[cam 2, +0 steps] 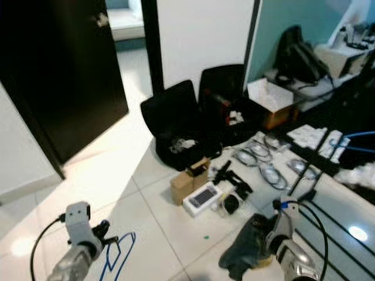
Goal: Hang hanger
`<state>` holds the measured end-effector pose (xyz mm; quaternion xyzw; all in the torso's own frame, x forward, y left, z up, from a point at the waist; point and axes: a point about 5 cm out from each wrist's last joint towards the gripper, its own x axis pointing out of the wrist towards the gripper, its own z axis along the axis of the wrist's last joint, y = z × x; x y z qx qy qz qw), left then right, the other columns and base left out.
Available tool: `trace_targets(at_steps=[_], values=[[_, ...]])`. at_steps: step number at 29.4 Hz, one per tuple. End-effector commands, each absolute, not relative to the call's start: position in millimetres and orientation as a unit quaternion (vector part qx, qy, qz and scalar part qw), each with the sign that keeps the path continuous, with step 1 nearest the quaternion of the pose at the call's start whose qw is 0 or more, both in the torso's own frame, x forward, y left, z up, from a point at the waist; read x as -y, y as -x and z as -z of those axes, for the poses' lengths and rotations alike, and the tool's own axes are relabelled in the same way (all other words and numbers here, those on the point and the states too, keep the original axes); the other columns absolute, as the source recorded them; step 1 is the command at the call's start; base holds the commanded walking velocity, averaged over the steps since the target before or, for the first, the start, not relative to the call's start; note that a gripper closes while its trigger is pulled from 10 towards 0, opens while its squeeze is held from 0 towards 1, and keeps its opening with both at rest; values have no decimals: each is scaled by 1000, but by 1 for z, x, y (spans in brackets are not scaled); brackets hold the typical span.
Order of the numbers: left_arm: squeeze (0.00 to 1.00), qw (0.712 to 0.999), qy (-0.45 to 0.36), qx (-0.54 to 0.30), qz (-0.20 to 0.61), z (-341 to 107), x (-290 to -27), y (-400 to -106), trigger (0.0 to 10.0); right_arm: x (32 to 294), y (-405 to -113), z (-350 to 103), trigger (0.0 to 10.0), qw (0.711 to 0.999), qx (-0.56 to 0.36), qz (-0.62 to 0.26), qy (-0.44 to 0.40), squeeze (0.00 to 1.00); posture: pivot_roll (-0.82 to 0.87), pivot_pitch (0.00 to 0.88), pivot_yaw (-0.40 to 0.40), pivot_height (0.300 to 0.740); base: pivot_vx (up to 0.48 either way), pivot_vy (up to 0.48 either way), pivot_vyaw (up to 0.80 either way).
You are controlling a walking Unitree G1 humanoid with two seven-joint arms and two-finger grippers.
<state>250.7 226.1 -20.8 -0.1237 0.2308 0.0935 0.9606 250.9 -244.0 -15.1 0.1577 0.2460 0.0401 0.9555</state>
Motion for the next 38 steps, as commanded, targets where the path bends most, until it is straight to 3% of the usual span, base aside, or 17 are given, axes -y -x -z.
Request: trace_targets(at_steps=[1, 19, 34, 38], values=[[0, 962, 122, -226, -86, 20, -224, -252, 10000, 249, -248, 15, 10000, 957, -248, -38, -147, 0, 33, 0, -4, 740, 0, 0, 613], [0, 967, 112, -217, -69, 25, -230, -239, 10000, 255, -232, 24, 10000, 955, -254, -38, -146, 0, 25, 0, 29, 740, 0, 0, 612], [0, 972, 108, -204, -44, 26, -225, -228, 10000, 263, -218, 29, 10000, 954, -258, -39, -146, 0, -9, 0, -16, 740, 0, 0, 600], [0, 973, 109, -197, -38, 24, -224, -224, 10000, 266, -218, 24, 10000, 958, -241, -51, -146, 0, -11, 49, -8, 740, 0, 0, 573]])
